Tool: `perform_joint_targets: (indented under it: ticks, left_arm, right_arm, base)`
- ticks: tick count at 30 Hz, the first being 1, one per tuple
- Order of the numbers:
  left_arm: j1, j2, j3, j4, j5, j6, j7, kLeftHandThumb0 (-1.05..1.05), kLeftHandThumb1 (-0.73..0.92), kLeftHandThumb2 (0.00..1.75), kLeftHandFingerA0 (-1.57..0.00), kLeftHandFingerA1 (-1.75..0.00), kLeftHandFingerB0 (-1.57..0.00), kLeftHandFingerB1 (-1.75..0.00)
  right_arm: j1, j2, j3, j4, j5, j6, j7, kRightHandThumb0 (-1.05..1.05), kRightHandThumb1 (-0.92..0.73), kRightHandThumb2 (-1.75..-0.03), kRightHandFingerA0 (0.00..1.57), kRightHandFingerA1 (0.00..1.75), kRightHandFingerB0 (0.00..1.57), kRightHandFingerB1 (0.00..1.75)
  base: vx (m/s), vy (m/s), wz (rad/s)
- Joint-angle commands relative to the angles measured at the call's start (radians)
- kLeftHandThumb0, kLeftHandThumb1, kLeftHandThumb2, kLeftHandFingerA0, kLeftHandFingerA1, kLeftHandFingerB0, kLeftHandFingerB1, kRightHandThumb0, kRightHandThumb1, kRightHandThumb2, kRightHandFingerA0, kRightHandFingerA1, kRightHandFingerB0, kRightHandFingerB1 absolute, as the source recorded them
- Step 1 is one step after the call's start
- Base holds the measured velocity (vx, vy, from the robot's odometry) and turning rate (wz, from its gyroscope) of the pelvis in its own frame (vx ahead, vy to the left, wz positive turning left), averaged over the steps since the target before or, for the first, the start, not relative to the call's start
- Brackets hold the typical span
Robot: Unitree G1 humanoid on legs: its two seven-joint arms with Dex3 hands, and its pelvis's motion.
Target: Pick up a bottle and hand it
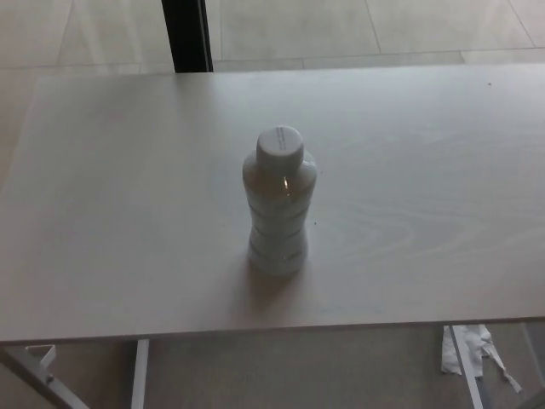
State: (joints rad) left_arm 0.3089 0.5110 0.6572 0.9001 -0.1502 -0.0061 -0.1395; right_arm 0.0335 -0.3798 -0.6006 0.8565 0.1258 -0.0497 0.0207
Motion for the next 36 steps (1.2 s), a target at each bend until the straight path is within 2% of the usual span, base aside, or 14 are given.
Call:
perform_joint_targets:
  ticks: [1,3,4,7,9,13,15,16,19,21,27,33,35,36]
  left_arm:
    - [0.01,0.05,0.172,0.06,-0.175,-0.075,-0.033,-0.6,0.52,0.56,-0.83,-0.66,-0.57,-0.5]
    - [0.002,0.055,0.195,0.073,-0.177,-0.066,-0.035,-0.58,0.52,0.56,-0.82,-0.68,-0.55,-0.49]
    - [0.001,0.063,0.229,0.085,-0.197,-0.048,-0.022,-0.59,0.47,0.57,-0.82,-0.75,-0.53,-0.51]
    - [-0.017,0.089,0.284,0.112,-0.217,-0.075,-0.011,-0.62,0.55,0.57,-0.74,-0.73,-0.56,-0.49]
    - [-0.037,0.097,0.296,0.091,-0.223,-0.074,-0.013,-0.63,0.57,0.58,-0.75,-0.69,-0.59,-0.48]
    - [-0.113,0.111,0.306,-0.008,-0.245,-0.036,0.0,-0.65,0.53,0.57,-0.75,-0.69,-0.58,-0.48]
    - [-0.159,0.12,0.272,-0.079,-0.23,-0.028,-0.009,-0.71,0.41,0.85,-0.78,-0.65,-0.56,-0.54]
    - [-0.183,0.121,0.253,-0.116,-0.225,-0.021,-0.014,-0.7,0.52,0.57,-0.84,-0.55,-0.65,-0.43]
    - [-0.251,0.095,0.147,-0.289,-0.209,0.035,-0.043,-0.74,0.36,0.79,-0.82,-0.56,-0.62,-0.51]
    - [-0.255,0.074,0.111,-0.364,-0.219,0.057,-0.056,-0.76,0.45,0.56,-0.87,-0.47,-0.74,-0.41]
    - [-0.35,0.019,-0.116,-0.55,-0.198,0.054,-0.165,-0.69,0.35,0.73,-0.66,-0.51,-0.53,-0.47]
    - [-0.532,-0.073,-0.472,-0.782,-0.048,0.194,-0.1,-0.65,0.54,0.56,-0.42,-0.53,-0.34,-0.39]
    - [-0.546,-0.083,-0.532,-0.807,-0.016,0.204,-0.101,-0.68,0.41,0.87,-0.37,-0.62,-0.19,-0.46]
    - [-0.558,-0.098,-0.568,-0.825,-0.011,0.222,-0.103,-0.71,0.42,0.86,-0.32,-0.59,-0.21,-0.47]
  right_arm:
    - [0.009,-0.019,-0.139,0.044,0.155,-0.072,-0.005,-0.63,0.04,-0.96,0.37,0.98,0.1,0.8]
    - [0.01,-0.016,-0.146,0.047,0.147,-0.068,-0.001,-0.61,0.04,-0.95,0.29,0.92,0.1,0.79]
    - [0.018,-0.018,-0.143,0.054,0.142,-0.06,0.014,-1.05,-0.35,-0.97,0.2,1.75,0.0,1.31]
    - [0.017,-0.029,-0.143,0.08,0.143,-0.034,0.029,-1.05,-0.25,-1.15,0.7,1.49,0.03,0.94]
    - [0.012,-0.026,-0.155,0.086,0.163,-0.019,0.032,-1.05,-0.29,-1.0,0.24,1.75,0.0,1.28]
    - [0.008,-0.036,-0.15,0.14,0.171,-0.046,0.063,-1.05,-0.2,-1.13,0.78,1.6,0.01,0.96]
    - [-0.007,-0.051,-0.133,0.194,0.154,-0.059,0.054,-1.05,-0.32,-0.94,1.11,1.39,0.0,1.36]
    - [-0.013,-0.06,-0.121,0.225,0.144,-0.078,0.06,-1.05,-0.24,-1.1,0.83,1.55,0.09,0.97]
    - [-0.026,-0.076,-0.112,0.271,0.155,-0.102,0.079,-1.05,-0.34,-0.81,0.74,1.59,0.0,1.41]
    - [-0.022,-0.076,-0.11,0.261,0.161,-0.103,0.08,-1.05,-0.15,-1.11,0.47,1.61,0.08,1.13]
    - [0.003,-0.073,-0.085,0.201,0.151,-0.092,0.079,-1.05,-0.26,-0.89,0.66,1.61,0.0,1.47]
    - [-0.017,-0.071,-0.07,0.222,0.149,-0.1,0.066,-1.05,-0.18,-1.13,0.86,1.57,0.16,1.09]
    - [-0.017,-0.066,-0.065,0.228,0.146,-0.11,0.063,-1.05,-0.25,-0.98,0.4,1.74,0.0,1.54]
    - [-0.017,-0.066,-0.065,0.229,0.149,-0.113,0.071,-1.05,-0.17,-1.13,0.73,1.63,0.15,1.09]
  base:
    - [0.0,0.0,0.0]
    - [0.0,0.0,0.0]
    - [0.0,0.0,0.0]
    - [0.0,0.0,0.0]
    - [0.0,0.0,0.0]
    - [0.0,0.0,0.02]
    - [0.0,0.0,0.0]
    - [0.0,0.0,0.0]
    - [0.0,0.0,0.0]
    - [0.0,0.0,0.0]
    - [0.0,0.0,0.0]
    - [0.0,0.0,0.0]
    - [0.0,0.0,0.0]
    - [0.0,0.0,0.0]
